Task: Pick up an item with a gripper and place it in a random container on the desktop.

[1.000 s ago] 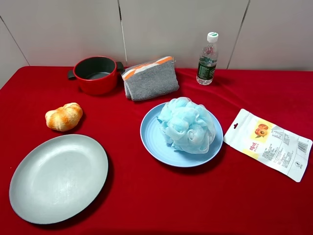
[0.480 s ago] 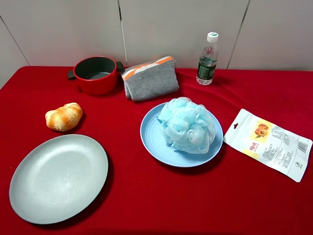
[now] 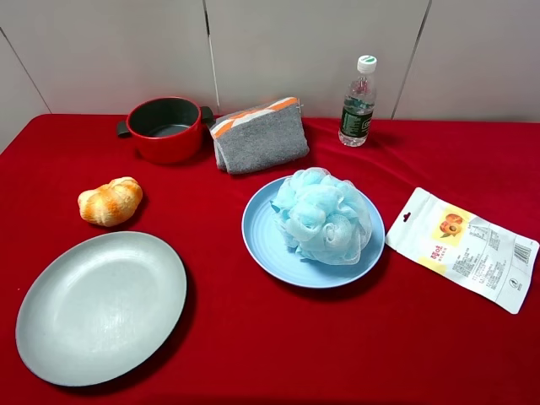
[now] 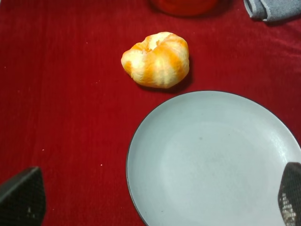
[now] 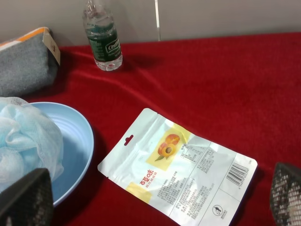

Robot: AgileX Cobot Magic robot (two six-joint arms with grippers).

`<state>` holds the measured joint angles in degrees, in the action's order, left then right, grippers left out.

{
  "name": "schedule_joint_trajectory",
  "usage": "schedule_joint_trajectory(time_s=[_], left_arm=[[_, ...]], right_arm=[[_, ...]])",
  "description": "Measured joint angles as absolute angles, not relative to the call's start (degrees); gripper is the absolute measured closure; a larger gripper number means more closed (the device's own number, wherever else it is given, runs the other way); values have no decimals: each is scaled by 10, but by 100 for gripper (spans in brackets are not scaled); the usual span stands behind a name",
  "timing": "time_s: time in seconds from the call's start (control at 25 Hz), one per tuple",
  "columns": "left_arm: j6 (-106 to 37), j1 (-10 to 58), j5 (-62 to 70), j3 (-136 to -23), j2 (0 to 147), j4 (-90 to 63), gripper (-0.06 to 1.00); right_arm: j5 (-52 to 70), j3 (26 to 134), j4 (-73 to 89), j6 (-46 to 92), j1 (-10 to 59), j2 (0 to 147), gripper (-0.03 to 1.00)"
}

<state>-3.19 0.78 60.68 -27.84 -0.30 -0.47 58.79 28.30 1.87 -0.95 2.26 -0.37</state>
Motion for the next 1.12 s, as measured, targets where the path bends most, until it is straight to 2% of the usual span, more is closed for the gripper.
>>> schedule_joint_trajectory(time_s=[1.12], left_arm=[[-32, 8, 607, -278, -3, -5, -5]], right_arm=[[588, 283, 19, -9, 23, -4, 28]])
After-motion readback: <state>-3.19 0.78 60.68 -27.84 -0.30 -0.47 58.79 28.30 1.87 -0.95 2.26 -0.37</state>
